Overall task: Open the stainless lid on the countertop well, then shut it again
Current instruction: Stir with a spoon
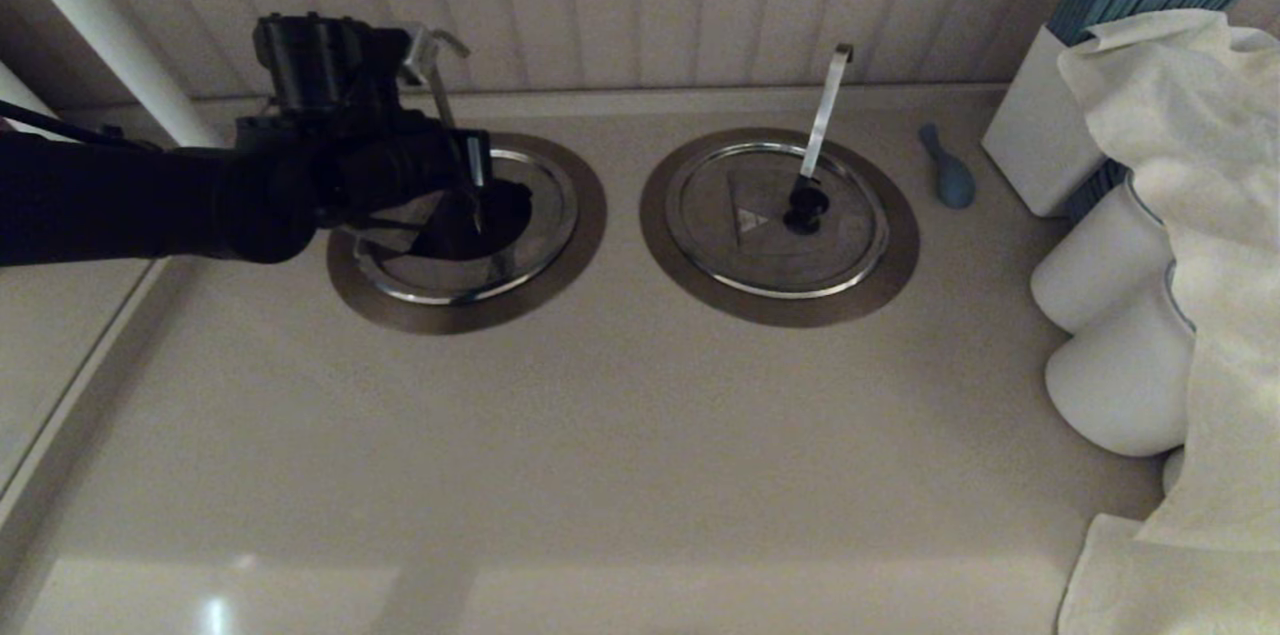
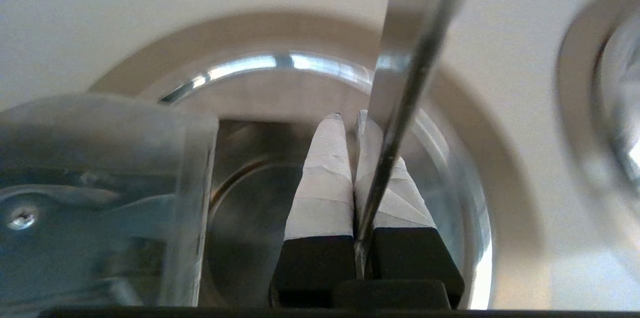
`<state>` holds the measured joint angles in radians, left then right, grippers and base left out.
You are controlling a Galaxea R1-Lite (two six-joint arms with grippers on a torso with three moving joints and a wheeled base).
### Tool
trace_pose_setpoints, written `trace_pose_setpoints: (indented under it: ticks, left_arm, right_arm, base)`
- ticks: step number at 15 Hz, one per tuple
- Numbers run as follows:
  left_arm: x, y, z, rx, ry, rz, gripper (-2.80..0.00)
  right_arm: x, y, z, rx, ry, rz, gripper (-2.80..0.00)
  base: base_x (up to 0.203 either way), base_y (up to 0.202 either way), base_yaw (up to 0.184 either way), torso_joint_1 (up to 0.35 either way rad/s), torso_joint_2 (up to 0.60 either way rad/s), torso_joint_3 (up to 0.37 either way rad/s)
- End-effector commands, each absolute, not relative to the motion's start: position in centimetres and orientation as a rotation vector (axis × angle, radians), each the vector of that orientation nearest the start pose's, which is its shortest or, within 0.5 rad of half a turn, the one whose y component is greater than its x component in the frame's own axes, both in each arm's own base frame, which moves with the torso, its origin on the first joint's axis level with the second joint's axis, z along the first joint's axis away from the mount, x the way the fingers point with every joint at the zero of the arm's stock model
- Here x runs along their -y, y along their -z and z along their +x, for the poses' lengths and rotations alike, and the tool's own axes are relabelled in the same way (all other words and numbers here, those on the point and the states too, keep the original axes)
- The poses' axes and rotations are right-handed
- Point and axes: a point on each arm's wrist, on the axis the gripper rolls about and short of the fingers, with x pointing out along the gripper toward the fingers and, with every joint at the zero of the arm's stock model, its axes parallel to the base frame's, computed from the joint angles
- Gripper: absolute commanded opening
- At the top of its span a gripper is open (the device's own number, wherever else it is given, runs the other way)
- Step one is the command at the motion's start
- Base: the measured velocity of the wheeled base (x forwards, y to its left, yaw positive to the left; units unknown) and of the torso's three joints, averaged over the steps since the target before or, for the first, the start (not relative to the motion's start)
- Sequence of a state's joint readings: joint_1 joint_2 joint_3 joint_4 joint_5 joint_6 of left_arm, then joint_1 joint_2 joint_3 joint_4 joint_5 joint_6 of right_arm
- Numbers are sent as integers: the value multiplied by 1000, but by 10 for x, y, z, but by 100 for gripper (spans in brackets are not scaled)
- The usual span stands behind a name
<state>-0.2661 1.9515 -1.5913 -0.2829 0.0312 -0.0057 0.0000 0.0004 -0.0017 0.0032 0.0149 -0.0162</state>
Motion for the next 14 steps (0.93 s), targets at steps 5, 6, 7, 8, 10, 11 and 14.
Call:
trace_pose_setpoints:
  ticks: [5,6,7,8,10,11,14]
  left_arm:
    - [111,-276,409,-58,213,-48,-280]
    - [111,-276,411,-55,188,-48,-280]
    - [112,-276,415,-48,156,-47,-280]
    - [112,-275,418,-46,135,-46,-280]
    - [116,-266,423,-63,135,-42,-280]
    - [120,-261,426,-73,138,-39,-280]
    - [127,-257,431,-23,142,-45,-280]
  right_arm:
    - [0,-76,-23,-1,-16,-17,-280]
    - [0,-76,-23,-1,-15,-17,-280]
    - [0,-76,-23,-1,-16,-17,-280]
    - [0,-76,-23,-1,-15,-17,-280]
    - [0,-76,-23,-1,-15,-17,-280]
    - [0,-76,-23,-1,-17,-17,-280]
    - [0,-76,-23,-1,-15,-17,-280]
  base:
    - [0,0,0,0,0,0]
    - [0,0,0,0,0,0]
    - [0,0,0,0,0,0]
    - [0,0,0,0,0,0]
    - [0,0,0,0,0,0]
    - [0,0,0,0,0,0]
    - [0,0,0,0,0,0]
